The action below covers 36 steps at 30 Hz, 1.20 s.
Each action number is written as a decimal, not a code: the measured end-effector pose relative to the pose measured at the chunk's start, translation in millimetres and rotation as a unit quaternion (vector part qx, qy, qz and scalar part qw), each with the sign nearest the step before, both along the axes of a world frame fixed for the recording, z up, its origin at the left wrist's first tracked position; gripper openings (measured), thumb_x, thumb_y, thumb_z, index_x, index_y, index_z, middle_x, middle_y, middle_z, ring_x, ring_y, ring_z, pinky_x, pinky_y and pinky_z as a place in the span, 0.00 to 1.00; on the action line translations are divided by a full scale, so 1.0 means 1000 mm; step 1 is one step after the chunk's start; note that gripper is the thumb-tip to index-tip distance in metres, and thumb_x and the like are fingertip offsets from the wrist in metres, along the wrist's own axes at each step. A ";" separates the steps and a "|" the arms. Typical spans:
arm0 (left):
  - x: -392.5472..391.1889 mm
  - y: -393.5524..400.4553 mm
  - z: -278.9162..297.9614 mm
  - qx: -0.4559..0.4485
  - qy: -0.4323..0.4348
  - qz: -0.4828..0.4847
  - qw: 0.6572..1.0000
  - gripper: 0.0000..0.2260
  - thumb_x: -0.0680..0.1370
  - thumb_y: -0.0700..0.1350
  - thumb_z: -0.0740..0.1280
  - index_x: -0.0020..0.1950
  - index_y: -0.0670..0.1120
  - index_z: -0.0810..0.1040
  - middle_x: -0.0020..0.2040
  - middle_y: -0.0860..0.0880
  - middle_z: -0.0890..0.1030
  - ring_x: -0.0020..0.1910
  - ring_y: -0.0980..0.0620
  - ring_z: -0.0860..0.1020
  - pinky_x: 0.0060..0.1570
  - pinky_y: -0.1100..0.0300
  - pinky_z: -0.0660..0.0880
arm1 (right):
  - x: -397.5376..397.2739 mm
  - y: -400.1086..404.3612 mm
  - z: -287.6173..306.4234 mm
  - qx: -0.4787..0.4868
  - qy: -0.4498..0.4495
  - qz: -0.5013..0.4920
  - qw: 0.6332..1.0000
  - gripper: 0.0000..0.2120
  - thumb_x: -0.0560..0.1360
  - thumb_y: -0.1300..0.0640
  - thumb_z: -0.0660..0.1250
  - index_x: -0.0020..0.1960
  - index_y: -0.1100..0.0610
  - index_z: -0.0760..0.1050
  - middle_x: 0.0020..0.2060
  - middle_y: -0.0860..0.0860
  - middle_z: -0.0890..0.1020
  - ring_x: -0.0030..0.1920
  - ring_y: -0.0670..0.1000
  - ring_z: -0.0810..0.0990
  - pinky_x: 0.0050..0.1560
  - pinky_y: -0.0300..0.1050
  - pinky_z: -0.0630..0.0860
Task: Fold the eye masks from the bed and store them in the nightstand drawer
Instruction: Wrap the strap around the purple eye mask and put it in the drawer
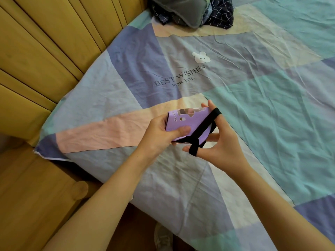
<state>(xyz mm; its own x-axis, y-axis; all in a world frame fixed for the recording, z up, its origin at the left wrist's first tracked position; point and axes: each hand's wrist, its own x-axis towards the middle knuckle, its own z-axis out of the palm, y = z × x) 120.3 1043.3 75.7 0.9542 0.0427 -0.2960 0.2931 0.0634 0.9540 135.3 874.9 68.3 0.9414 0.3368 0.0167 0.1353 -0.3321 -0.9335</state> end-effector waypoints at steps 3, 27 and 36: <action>-0.003 0.007 0.005 0.006 0.000 -0.030 1.000 0.16 0.72 0.37 0.73 0.53 0.57 0.82 0.42 0.56 0.83 0.38 0.55 0.79 0.29 0.64 0.70 | 0.003 -0.002 0.005 0.040 0.021 0.032 0.998 0.46 0.57 0.61 0.83 0.69 0.52 0.64 0.59 0.36 0.75 0.52 0.45 0.80 0.49 0.44 0.81; -0.014 0.006 0.012 -0.185 0.131 -0.163 0.960 0.09 0.74 0.46 0.67 0.50 0.59 0.83 0.42 0.49 0.80 0.37 0.54 0.74 0.35 0.66 0.76 | -0.006 0.000 0.004 0.223 0.180 0.096 0.953 0.36 0.54 0.62 0.78 0.60 0.61 0.69 0.51 0.49 0.83 0.49 0.50 0.82 0.45 0.43 0.79; -0.016 -0.003 0.008 -0.107 0.116 -0.150 0.976 0.11 0.74 0.39 0.71 0.56 0.43 0.80 0.48 0.49 0.84 0.48 0.54 0.82 0.46 0.64 0.77 | 0.001 -0.019 0.011 0.002 0.004 0.142 0.990 0.32 0.57 0.59 0.82 0.57 0.54 0.72 0.53 0.42 0.81 0.54 0.46 0.80 0.53 0.35 0.74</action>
